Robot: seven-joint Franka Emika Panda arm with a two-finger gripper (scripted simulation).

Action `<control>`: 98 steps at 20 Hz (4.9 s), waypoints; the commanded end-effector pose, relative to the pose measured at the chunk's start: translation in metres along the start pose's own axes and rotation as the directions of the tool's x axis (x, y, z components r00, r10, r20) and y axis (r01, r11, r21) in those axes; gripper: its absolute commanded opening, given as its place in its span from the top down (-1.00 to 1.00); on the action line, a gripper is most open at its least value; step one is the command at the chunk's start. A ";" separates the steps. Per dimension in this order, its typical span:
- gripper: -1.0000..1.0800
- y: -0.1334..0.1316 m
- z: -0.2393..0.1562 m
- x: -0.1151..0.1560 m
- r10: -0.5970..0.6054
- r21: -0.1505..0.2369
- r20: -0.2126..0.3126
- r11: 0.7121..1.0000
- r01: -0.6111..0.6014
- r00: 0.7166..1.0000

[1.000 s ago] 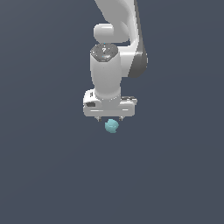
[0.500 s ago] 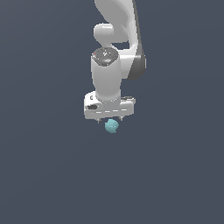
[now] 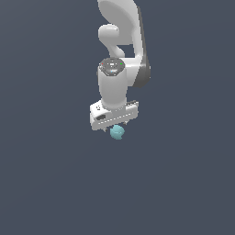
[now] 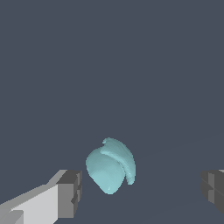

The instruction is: Pick up the object and move it to a goal position.

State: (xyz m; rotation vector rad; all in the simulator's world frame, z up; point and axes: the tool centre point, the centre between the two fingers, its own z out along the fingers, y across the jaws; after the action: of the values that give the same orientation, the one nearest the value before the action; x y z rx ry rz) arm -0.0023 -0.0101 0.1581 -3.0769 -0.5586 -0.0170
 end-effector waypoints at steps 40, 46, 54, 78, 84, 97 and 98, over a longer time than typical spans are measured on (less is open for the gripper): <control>-0.92 -0.019 0.075 -0.036 -0.663 0.000 0.018 0.748 0.663 0.748; -0.92 -0.019 0.103 -0.037 -0.665 0.000 0.018 0.746 0.666 0.746; 1.00 -0.018 0.113 -0.036 -0.666 0.000 0.018 0.746 0.666 0.746; 1.00 0.022 0.104 -0.010 -0.666 -0.001 0.017 0.746 0.666 0.746; 1.00 0.056 0.097 0.012 -0.666 -0.001 0.017 0.746 0.666 0.746; 1.00 0.119 0.085 0.055 -0.666 0.000 0.017 0.746 0.666 0.746; 1.00 0.122 0.084 0.057 -0.666 0.000 0.017 0.746 0.666 0.746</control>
State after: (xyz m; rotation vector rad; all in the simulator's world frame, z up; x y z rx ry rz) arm 0.0892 -0.0992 0.0718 -2.6886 -1.6250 -0.0007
